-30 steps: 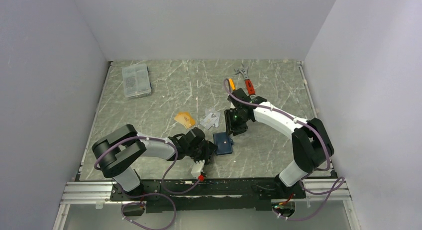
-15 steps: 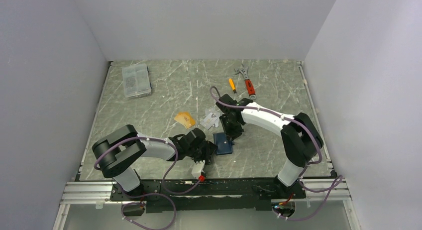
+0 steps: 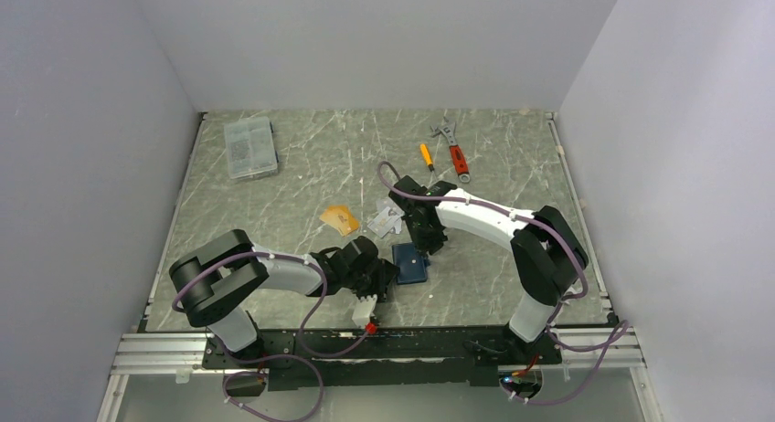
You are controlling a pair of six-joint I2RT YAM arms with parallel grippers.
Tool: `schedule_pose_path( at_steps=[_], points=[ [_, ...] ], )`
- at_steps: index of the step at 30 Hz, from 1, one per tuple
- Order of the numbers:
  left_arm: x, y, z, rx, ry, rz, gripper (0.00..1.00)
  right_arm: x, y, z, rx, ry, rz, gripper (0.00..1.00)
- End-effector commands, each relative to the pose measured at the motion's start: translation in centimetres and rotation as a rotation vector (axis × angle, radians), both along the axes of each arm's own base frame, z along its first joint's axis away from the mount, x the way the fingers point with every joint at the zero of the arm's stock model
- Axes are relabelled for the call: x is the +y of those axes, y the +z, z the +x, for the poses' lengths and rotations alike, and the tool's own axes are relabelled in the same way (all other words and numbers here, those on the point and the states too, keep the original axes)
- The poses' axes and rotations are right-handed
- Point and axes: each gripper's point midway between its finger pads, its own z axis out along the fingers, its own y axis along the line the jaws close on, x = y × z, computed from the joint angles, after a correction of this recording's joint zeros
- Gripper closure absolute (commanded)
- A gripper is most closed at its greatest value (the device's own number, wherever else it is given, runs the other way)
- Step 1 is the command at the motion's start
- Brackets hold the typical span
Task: Put the credit cards into the card holder
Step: Close the card holder at the center of the board.
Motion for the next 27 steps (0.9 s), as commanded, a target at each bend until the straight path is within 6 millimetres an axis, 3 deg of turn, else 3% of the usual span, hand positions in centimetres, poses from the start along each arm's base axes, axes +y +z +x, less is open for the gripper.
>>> schedule_pose_path(
  at_steps=[1,5,6,20,27],
  points=[
    [1.2,-1.7,-1.5,-0.044,-0.111,0.095,0.91,-0.1,0.6,0.2,-0.015,-0.01,-0.013,0.79],
    [1.1,-1.6,-1.5,-0.049,-0.11,0.093,0.91,-0.2,0.5,-0.1,-0.009,-0.015,-0.008,0.99],
    [1.1,-1.6,-1.5,-0.049,-0.11,0.092,0.91,-0.2,0.5,-0.1,-0.013,-0.016,-0.007,1.0],
    [1.2,-1.6,-1.4,-0.056,-0.112,0.1,0.93,2.4,1.5,-0.5,0.062,-0.017,0.2,1.0],
    [1.3,-1.7,-1.6,-0.054,-0.109,0.107,0.95,2.5,0.0,0.1,0.111,-0.072,0.263,1.0]
  ],
)
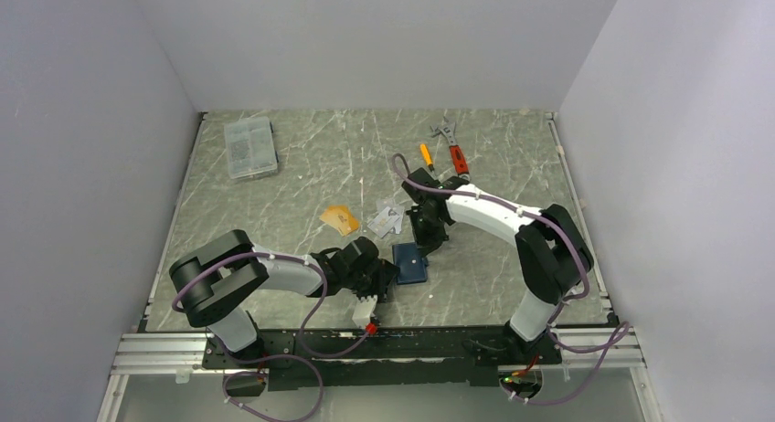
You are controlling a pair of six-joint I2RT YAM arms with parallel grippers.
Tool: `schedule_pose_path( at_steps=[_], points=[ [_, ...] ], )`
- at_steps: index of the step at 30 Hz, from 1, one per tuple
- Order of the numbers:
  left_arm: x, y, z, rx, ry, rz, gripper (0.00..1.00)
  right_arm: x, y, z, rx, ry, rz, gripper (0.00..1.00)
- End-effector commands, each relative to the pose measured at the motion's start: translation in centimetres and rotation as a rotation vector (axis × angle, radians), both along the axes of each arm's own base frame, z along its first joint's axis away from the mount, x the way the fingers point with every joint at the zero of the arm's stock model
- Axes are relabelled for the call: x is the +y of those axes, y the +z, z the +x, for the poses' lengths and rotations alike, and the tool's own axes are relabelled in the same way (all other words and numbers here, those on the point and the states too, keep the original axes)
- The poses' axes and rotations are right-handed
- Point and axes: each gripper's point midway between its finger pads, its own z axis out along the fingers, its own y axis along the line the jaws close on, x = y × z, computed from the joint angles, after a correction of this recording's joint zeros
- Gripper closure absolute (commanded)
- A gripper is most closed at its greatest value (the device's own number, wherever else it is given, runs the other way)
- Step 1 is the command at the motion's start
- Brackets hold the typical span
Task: Put the credit cards into the card holder
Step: Close the card holder at the center of the board.
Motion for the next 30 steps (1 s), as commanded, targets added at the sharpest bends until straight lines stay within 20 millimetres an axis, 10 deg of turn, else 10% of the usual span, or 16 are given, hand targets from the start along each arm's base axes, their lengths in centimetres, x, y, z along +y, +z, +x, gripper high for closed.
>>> schedule_pose_path(
  at_steps=[1,30],
  points=[
    [1.3,-1.7,-1.5,-0.047,-0.109,0.104,0.95,1.2,-0.1,0.4,0.016,-0.029,0.088,1.0],
    [1.6,-1.8,-1.5,-0.043,-0.091,0.118,0.97,1.4,-3.0,0.5,0.015,-0.06,-0.003,1.0]
  ],
)
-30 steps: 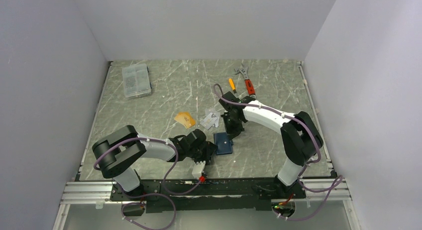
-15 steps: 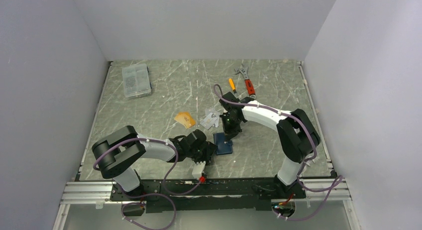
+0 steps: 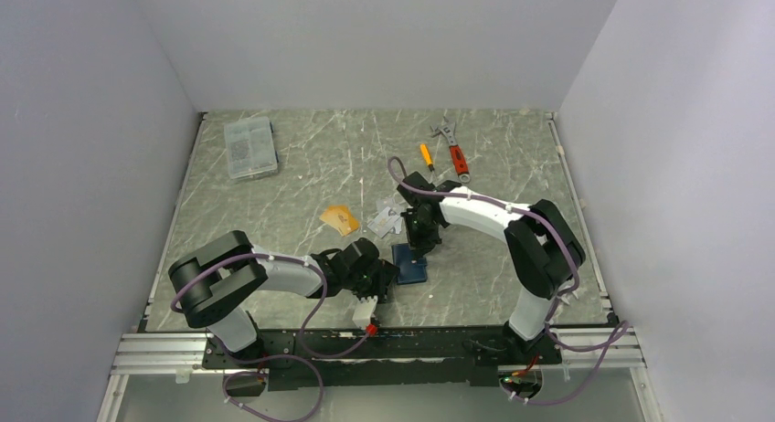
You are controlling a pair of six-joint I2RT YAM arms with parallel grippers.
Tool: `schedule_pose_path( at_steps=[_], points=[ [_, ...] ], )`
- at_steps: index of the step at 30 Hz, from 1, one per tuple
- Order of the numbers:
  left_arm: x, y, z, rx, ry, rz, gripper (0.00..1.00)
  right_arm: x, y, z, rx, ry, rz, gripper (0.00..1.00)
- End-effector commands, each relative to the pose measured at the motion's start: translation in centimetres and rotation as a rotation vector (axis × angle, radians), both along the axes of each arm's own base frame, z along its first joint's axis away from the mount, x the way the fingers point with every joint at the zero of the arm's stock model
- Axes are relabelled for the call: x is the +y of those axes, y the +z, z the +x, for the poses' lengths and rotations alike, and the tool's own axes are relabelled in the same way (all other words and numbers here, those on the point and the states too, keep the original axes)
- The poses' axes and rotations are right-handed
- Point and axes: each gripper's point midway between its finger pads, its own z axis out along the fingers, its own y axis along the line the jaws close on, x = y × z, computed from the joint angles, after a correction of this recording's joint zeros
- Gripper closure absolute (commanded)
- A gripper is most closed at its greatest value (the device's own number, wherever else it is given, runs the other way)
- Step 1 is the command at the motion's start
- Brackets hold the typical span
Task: Put the credit cards into the card holder
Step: Close the card holder at the center of the board.
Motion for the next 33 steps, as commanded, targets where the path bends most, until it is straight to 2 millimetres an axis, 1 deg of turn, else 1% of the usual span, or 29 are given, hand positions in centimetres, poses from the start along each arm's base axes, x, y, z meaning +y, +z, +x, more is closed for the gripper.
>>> schedule_pose_path(
  at_steps=[1,10,15,22,30,33],
  points=[
    [1.6,-1.9,-1.5,-0.025,-0.095,0.11,0.98,-0.2,-1.3,0.2,-0.02,-0.01,-0.068,1.0],
    [1.6,-1.9,-1.5,-0.026,-0.1,0.112,0.98,-0.1,-1.3,0.4,-0.056,-0.021,-0.071,1.0],
    [1.6,-2.0,-1.6,-0.025,-0.104,0.112,0.99,-0.2,-0.9,1.0,-0.105,-0.043,-0.086,1.0],
    [1.3,-1.8,-1.4,-0.013,-0.09,0.104,0.99,0.6,-1.3,0.7,-0.108,-0.022,-0.094,1.0],
    [1.1,-1.8,-1.0,0.006,-0.063,0.121,0.98,0.9,-2.3,0.1,-0.104,-0.021,-0.097,1.0],
    [1.1,-1.7,-1.0,0.005,-0.065,0.121,0.98,1.7,-2.6,-0.3,-0.107,0.0,-0.061,1.0]
  ],
)
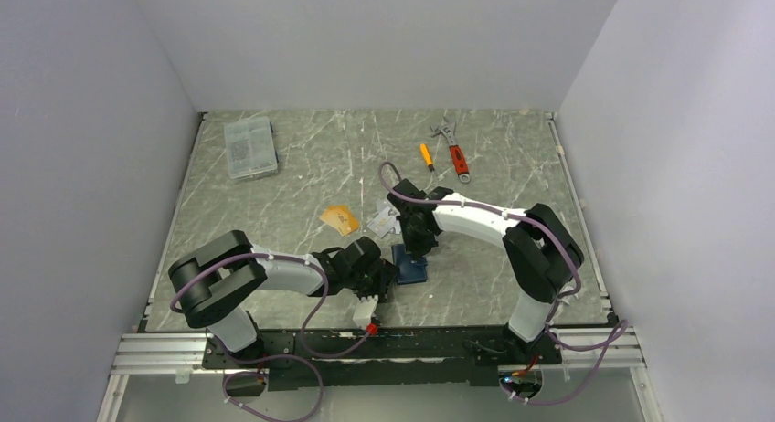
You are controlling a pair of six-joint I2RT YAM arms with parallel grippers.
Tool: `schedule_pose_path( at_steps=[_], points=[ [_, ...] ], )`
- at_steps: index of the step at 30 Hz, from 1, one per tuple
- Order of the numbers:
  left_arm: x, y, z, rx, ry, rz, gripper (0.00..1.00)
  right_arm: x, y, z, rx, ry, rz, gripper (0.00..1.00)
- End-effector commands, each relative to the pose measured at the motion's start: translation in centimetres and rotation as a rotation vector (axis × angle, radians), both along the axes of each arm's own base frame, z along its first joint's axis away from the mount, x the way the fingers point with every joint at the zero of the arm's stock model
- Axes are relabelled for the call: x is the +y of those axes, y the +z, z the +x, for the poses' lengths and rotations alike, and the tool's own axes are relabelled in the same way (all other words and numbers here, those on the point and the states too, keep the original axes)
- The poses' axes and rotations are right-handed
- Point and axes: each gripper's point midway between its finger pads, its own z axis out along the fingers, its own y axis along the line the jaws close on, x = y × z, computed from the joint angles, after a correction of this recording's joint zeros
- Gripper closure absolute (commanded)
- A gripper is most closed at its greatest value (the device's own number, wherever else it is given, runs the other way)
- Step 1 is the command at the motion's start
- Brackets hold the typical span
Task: Put the credit cards into the card holder
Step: Close the card holder at the center of the board.
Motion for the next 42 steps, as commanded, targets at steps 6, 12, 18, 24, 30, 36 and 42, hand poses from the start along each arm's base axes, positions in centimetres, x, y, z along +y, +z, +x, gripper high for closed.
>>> schedule_pose_path(
  at_steps=[6,12,18,24,30,36,42],
  points=[
    [1.0,-1.7,-1.0,-0.002,-0.062,0.098,0.98,1.8,-2.9,-0.8,0.016,0.026,0.049,1.0],
    [0.7,-1.5,-0.7,0.027,-0.034,0.096,0.97,2.2,-3.6,-1.3,0.033,0.063,0.027,1.0],
    [0.5,-1.4,0.3,0.02,0.021,0.093,0.95,1.6,-5.0,-2.5,0.062,0.086,-0.035,1.0],
    [0.1,-1.2,1.0,-0.003,0.023,0.083,0.95,1.9,-6.2,-3.9,0.074,0.122,-0.076,1.0],
    [-0.4,-1.3,1.5,-0.017,0.03,0.072,0.95,3.7,-6.6,-5.5,0.12,0.188,0.008,1.0],
    [-0.6,-1.2,1.6,-0.001,0.052,0.06,0.95,4.6,-7.6,-6.5,0.169,0.246,0.035,1.0],
    [-1.5,0.3,2.9,0.006,0.113,0.027,0.94,3.6,-9.6,-7.3,0.226,0.254,-0.067,1.0]
  ],
)
